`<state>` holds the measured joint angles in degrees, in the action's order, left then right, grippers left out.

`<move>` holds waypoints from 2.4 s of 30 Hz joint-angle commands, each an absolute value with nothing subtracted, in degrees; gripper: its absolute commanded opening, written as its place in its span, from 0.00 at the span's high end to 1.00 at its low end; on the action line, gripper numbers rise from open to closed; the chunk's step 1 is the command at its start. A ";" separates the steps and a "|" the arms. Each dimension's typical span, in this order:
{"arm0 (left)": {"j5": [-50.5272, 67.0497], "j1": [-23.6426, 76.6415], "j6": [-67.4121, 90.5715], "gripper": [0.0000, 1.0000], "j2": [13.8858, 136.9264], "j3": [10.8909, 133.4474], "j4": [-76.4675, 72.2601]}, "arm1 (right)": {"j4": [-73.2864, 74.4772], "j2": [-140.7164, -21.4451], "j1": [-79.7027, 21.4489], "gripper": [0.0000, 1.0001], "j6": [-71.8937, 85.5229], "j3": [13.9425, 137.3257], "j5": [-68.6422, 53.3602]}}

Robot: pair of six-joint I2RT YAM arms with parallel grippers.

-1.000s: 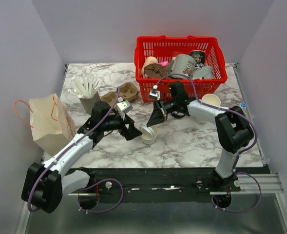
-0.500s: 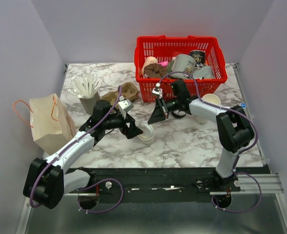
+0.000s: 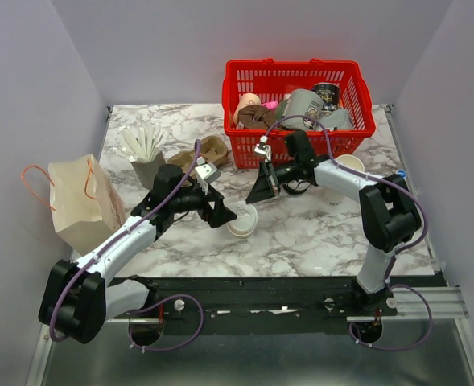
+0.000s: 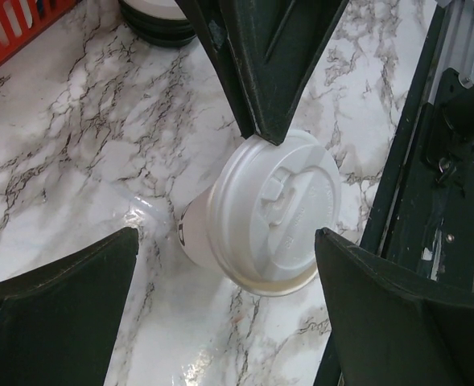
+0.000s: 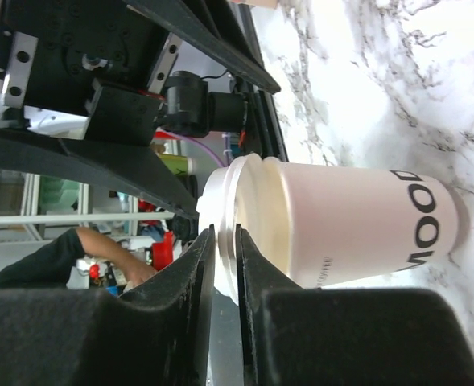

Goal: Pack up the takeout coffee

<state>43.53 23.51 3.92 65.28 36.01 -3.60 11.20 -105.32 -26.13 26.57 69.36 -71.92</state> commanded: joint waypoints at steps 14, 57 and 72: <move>43.68 23.91 5.01 0.02 66.45 35.68 -7.29 | 22.85 -106.17 -25.40 0.73 18.72 71.63 -63.99; 24.61 8.88 6.68 0.02 55.98 50.62 29.27 | 25.06 -78.30 -55.35 0.51 -53.94 57.05 -38.85; 24.08 4.04 10.28 0.04 51.24 49.66 28.21 | 24.34 -99.40 -67.14 0.55 -75.58 63.98 -34.19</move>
